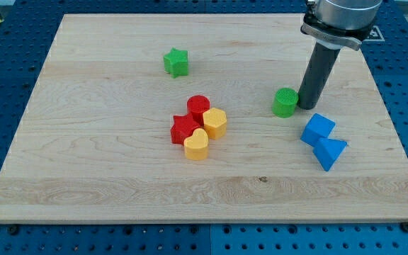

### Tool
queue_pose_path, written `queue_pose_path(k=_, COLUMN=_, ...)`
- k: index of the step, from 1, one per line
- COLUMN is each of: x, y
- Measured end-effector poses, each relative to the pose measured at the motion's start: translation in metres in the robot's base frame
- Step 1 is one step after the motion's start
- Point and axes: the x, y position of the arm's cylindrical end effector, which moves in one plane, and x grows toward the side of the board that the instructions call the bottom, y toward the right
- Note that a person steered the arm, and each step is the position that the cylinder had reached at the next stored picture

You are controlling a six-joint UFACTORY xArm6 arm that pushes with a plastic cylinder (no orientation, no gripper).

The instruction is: Push green circle to the center of the board

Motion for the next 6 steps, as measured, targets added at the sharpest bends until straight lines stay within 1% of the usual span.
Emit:
queue_pose_path(k=1, x=0.000, y=-0.001)
queue_pose_path(k=3, x=0.020, y=-0.003)
queue_pose_path(k=4, x=0.015, y=-0.016)
queue_pose_path(k=5, x=-0.003, y=-0.042)
queue_pose_path(k=6, x=-0.012, y=-0.080)
